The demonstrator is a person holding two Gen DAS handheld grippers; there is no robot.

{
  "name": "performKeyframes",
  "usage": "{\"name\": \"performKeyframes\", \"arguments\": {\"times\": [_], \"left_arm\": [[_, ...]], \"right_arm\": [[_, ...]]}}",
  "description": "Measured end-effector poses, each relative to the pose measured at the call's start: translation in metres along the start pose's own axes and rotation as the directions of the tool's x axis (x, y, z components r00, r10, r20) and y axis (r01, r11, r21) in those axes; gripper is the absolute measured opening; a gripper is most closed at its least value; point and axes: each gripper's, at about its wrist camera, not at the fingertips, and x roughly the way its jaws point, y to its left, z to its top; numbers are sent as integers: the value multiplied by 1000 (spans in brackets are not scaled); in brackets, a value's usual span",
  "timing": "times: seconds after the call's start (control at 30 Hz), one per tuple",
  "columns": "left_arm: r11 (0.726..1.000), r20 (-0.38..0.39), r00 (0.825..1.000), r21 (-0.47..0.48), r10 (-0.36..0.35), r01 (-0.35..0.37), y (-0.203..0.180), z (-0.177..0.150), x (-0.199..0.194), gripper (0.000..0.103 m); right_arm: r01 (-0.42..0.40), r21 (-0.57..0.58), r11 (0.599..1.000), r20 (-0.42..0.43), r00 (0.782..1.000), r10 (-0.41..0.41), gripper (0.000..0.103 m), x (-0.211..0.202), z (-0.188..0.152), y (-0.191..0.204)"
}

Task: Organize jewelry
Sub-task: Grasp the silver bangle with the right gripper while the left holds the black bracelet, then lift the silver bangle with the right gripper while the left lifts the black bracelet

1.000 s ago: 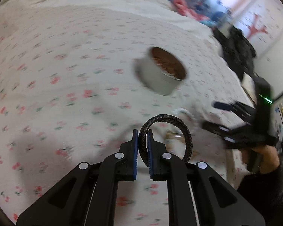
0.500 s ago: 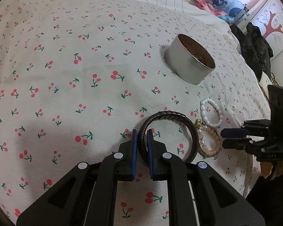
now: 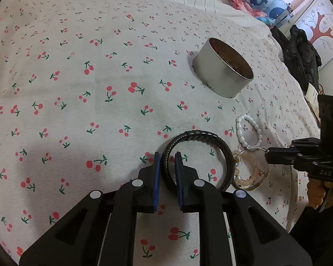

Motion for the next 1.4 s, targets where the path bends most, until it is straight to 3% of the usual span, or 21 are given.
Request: {"name": "performKeyframes", "arguments": {"times": [0.3,0.4,0.47,0.53,0.6,0.7,0.77,0.9,0.93,0.97,1.03,1.27,1.4], "left_arm": [[1000,-3,1000,12,3,-3,-5,-1,2,20],[1000,-4,1000,19,0,0,-6,-1,3,24],[1000,-5,1000,22,-6,6,-7,0,3,28],[1000,-6,1000,18,-14,14,-6,0,3,29],[1000,-8,1000,10,-20,21,-5,1,3,30],[999,-9,999,10,-31,31,-6,1,5,37],[999,-9,999,24,-34,35,-11,1,7,47],[997,-2,1000,76,11,-11,-23,-2,9,51],[997,2,1000,80,19,-19,-24,-3,9,49],[996,8,999,85,39,-40,-24,-3,8,30],[993,5,998,106,55,-56,-25,-4,8,11],[989,73,996,137,53,-63,-36,-3,-12,8],[989,73,996,131,59,-68,-37,-5,-14,8]], "right_arm": [[-84,-64,994,71,994,89,4,-40,0,20],[-16,-82,996,59,998,21,4,-50,-4,10],[100,-100,990,15,995,-99,4,-46,-10,-1],[230,-102,968,-45,971,-235,4,-33,-18,-18],[286,-95,953,-93,951,-295,6,-23,-24,-30],[290,-84,953,-91,950,-297,10,-19,-23,-32],[274,-89,958,-73,957,-280,30,-18,-22,-28],[328,-132,936,-68,939,-338,31,-2,-22,-20],[341,-138,930,-65,934,-352,26,-1,-22,-18],[371,-149,916,-59,922,-383,18,0,-21,-16],[391,-146,909,-50,914,-402,8,0,-20,-17],[446,-120,887,56,895,-443,6,-19,-11,0],[504,-111,857,75,864,-498,6,-26,-9,-1]]}}
